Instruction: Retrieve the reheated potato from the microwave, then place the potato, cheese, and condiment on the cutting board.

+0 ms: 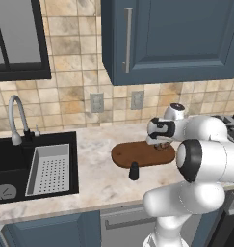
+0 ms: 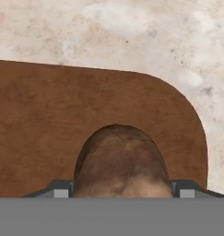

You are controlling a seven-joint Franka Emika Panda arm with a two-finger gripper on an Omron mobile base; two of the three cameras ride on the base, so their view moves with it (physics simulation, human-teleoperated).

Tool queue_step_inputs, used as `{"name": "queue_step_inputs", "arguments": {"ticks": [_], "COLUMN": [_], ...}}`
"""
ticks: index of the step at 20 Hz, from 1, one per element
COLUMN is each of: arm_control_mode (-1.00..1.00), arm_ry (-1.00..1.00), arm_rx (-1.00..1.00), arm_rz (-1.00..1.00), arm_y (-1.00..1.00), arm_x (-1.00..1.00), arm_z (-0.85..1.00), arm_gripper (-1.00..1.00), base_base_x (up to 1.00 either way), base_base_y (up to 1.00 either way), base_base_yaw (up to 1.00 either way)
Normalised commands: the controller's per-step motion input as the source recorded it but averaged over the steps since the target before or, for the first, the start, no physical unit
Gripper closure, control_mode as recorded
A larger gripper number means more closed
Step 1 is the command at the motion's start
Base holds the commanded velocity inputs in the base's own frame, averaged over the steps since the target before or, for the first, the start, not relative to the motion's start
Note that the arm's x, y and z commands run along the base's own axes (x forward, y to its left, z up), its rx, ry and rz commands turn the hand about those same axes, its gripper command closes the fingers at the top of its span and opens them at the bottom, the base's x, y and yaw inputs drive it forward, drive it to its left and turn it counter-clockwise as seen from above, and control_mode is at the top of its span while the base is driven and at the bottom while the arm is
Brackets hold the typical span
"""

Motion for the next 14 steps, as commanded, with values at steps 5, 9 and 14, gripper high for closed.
{"name": "queue_step_inputs", "arguments": {"ticks": [5,9,14], "arm_control_mode": [-1.0,-1.0,-1.0], "arm_ry": [0.0,0.0,0.0], "arm_rx": [-0.04,-0.05,-0.05], "arm_rz": [0.08,0.07,0.04], "arm_y": [0.0,0.0,0.0], "arm_x": [0.18,0.1,0.06], "arm_z": [-0.21,-0.19,-0.21], "arm_gripper": [1.0,1.0,1.0], "base_base_x": [0.0,0.0,0.0], "base_base_y": [0.0,0.0,0.0], "base_base_yaw": [0.0,0.0,0.0]}}
